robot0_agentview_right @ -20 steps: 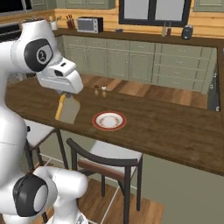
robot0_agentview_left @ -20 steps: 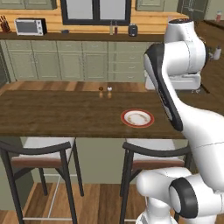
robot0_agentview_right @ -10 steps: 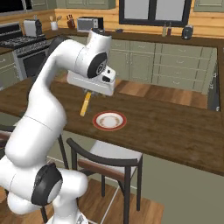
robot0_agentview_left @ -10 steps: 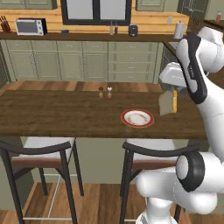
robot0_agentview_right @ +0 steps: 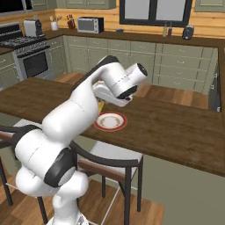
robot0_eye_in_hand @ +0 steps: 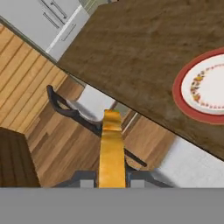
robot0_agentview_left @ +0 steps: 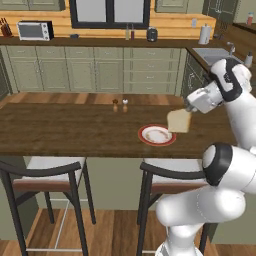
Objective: Start the toaster. Once the lever pops up, take the bread to the plate on the dining counter.
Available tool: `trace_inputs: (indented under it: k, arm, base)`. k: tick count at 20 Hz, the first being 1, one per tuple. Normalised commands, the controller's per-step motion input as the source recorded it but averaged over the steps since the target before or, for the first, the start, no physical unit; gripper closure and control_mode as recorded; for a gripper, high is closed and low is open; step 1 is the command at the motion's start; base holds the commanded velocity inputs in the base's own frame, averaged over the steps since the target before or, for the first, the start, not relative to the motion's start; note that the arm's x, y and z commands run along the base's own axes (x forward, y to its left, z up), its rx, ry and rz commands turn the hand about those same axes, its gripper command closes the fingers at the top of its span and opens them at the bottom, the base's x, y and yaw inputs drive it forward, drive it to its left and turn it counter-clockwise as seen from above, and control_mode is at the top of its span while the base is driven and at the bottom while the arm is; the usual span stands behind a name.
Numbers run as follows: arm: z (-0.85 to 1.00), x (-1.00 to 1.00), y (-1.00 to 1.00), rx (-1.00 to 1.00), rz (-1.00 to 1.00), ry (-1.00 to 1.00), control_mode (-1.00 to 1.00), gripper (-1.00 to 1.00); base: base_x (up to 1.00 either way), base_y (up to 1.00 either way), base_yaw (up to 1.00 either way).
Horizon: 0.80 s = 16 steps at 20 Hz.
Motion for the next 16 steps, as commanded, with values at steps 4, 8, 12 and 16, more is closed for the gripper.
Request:
trace_inputs:
  k: [4, 8, 12, 16]
  arm:
    - [-0.85, 0.59, 0.00, 0.25, 0.18, -0.24, -1.00, 1.00]
    - [-0.71, 0.11, 0.00, 0.02, 0.02, -0.43, -1.00, 1.00]
    - [-0.34, 0.23, 0.01, 0.00, -0.04, -0.33, -1.00, 1.00]
    - [-0.20, 0.39, 0.13, 0.00, -0.05, -0.21, -1.00, 1.00]
  base:
    - [0.00, 0.00, 0.00]
    - [0.00, 0.00, 0.00]
    - [0.00, 0.00, 0.00]
    - [0.00, 0.00, 0.00]
